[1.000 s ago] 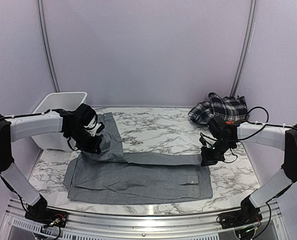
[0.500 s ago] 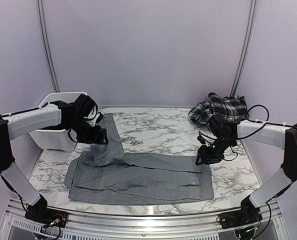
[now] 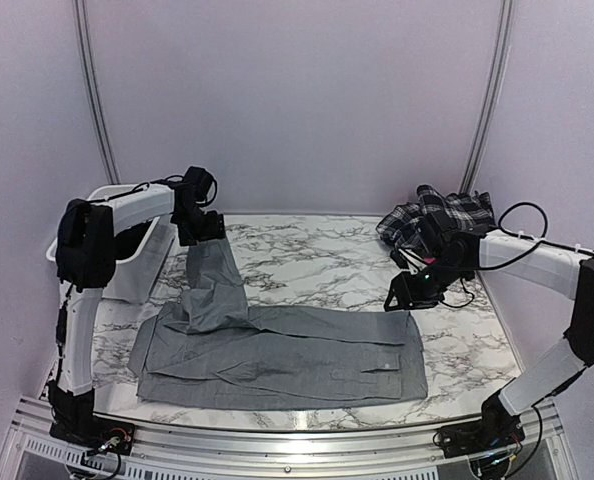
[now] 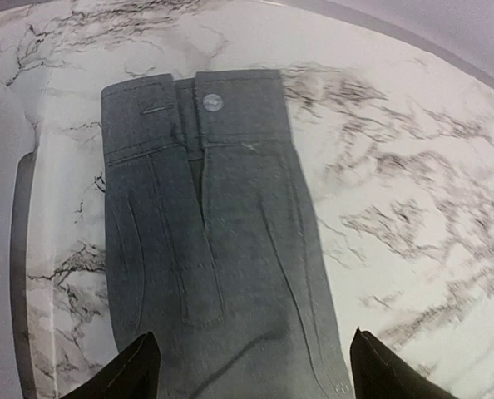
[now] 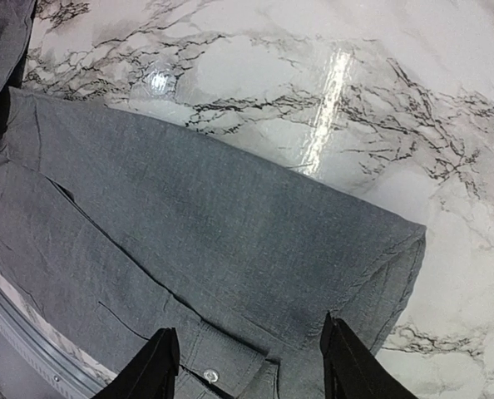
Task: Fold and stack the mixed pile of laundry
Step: Pick up the rectangle-folded shirt from the center of the board.
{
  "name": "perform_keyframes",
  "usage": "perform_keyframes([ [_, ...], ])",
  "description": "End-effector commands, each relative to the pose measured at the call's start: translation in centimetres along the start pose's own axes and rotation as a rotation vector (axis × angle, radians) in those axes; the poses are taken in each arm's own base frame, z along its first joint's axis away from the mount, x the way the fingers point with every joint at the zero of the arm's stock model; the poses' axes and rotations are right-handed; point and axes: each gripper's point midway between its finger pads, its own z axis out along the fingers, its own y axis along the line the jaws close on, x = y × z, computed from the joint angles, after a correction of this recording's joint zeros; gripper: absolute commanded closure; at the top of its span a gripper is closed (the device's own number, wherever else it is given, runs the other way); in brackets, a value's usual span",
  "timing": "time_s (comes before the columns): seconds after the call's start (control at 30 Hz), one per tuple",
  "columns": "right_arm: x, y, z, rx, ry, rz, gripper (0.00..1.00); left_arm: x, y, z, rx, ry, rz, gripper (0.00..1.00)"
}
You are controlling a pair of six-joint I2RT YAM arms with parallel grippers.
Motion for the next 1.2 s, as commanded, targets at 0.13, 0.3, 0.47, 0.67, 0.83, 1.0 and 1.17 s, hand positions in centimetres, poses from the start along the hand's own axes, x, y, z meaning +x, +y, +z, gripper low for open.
perform_keyframes([
  [0.13,-0.7,0.6,0.2,-0.045,-0.019,-0.010,0.46,-1.4,4.2,5.8,-0.178,-0.032,-0.135,0.20],
  [0.3,-1.0,0.7,0.1,-0.044,-0.017,-0.017,0.46,0.6,4.5,8.9,-0.184,0.027,-0.114,0.22],
  [0.47,-1.4,0.9,-0.4,-0.043,-0.020,-0.024,0.46,3.1,3.7,10.5,-0.096,0.128,-0.103,0.63],
  [0.67,-2.8,2.4,-1.5,-0.103,-0.059,-0.031,0.46,-1.1,0.6,4.4,-0.001,-0.013,0.016,1.00],
  [0.83,-4.6,4.6,-2.8,-0.205,-0.112,-0.028,0.46,-4.8,-3.5,-4.9,0.039,-0.231,0.185,1.00],
  [1.0,-5.8,7.0,-4.0,-0.337,-0.146,-0.008,0.46,-1.4,-7.3,-11.9,0.036,-0.369,0.338,1.00],
  [1.17,-5.2,7.5,-4.8,-0.366,-0.154,-0.002,0.46,6.5,-9.6,-16.1,0.111,-0.398,0.419,1.00],
])
